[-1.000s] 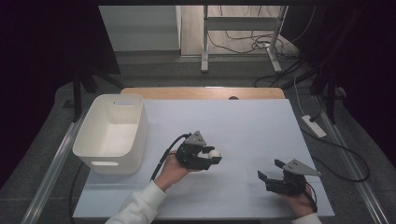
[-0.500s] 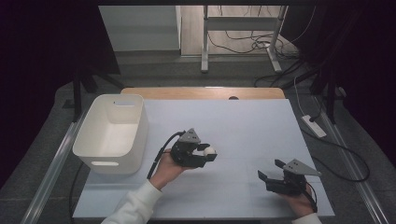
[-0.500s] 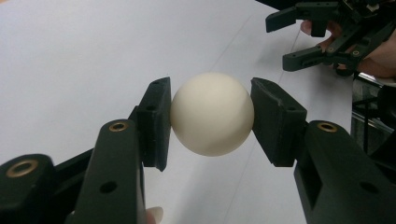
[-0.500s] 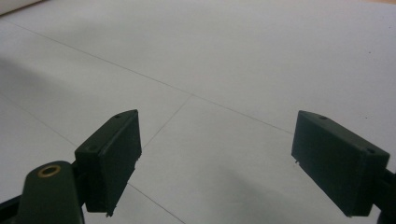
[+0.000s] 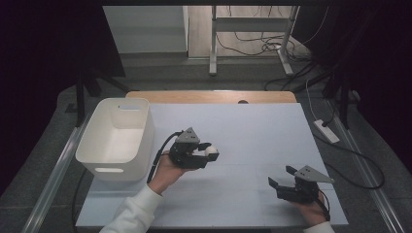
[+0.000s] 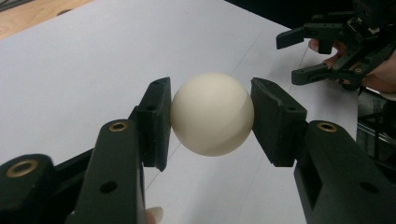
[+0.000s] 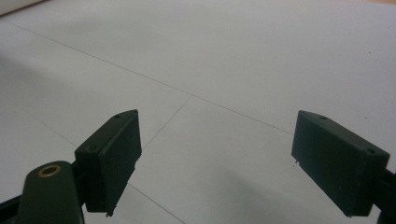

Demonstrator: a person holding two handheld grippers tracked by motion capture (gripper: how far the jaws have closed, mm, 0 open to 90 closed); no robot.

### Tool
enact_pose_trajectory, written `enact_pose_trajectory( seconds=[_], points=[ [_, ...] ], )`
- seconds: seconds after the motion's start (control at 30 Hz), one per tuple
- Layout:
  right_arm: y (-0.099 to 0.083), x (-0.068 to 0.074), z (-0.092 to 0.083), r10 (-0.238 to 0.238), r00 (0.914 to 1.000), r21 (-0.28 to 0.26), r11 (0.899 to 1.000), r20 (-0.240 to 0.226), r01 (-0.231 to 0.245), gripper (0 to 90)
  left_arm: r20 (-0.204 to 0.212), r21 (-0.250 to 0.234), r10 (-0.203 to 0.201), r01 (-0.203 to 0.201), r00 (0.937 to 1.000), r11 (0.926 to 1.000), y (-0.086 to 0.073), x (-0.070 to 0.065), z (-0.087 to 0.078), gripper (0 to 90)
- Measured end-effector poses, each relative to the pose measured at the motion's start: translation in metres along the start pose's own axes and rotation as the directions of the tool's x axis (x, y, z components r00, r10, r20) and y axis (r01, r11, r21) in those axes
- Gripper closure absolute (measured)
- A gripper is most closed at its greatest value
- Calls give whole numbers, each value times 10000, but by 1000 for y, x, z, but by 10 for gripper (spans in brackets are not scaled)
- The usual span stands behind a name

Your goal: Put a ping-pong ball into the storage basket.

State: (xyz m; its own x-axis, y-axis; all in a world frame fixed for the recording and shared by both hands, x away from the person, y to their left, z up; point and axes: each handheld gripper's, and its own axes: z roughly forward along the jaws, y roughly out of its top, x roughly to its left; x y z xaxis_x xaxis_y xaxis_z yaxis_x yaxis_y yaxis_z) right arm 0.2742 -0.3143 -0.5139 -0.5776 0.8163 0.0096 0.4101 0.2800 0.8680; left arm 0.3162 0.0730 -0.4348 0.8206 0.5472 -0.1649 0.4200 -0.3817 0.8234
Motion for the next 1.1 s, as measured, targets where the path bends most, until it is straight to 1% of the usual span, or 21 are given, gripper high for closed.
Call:
enact_pose_trajectory(
  seconds=[0.17, 0.33, 0.73, 0.87, 1.1],
  points=[
    [0, 0, 0, -5, 10000, 1, 10000, 28, 5, 158, -71, -204, 2, -4, 10000, 9998, 2, 1, -6, 506],
    [0, 0, 0, -8, 10000, -1, 10000, 18, 8, 158, -189, -214, -23, 19, 9998, 9998, 3, 3, -10, 506],
    [0, 0, 0, 17, 10000, 1, 10000, 13, -17, 157, -527, -458, -275, 251, 9982, 9986, 3, 11, -21, 506],
    [0, 0, 0, -3, 10000, -8, 10000, 15, 3, 158, -872, -518, -225, 180, 9959, 9985, 4, 13, -27, 506],
    [0, 0, 0, -12, 10000, -6, 10000, 4, 12, 158, -1072, -667, -235, 164, 9940, 9976, 6, 16, -36, 506]
  ],
)
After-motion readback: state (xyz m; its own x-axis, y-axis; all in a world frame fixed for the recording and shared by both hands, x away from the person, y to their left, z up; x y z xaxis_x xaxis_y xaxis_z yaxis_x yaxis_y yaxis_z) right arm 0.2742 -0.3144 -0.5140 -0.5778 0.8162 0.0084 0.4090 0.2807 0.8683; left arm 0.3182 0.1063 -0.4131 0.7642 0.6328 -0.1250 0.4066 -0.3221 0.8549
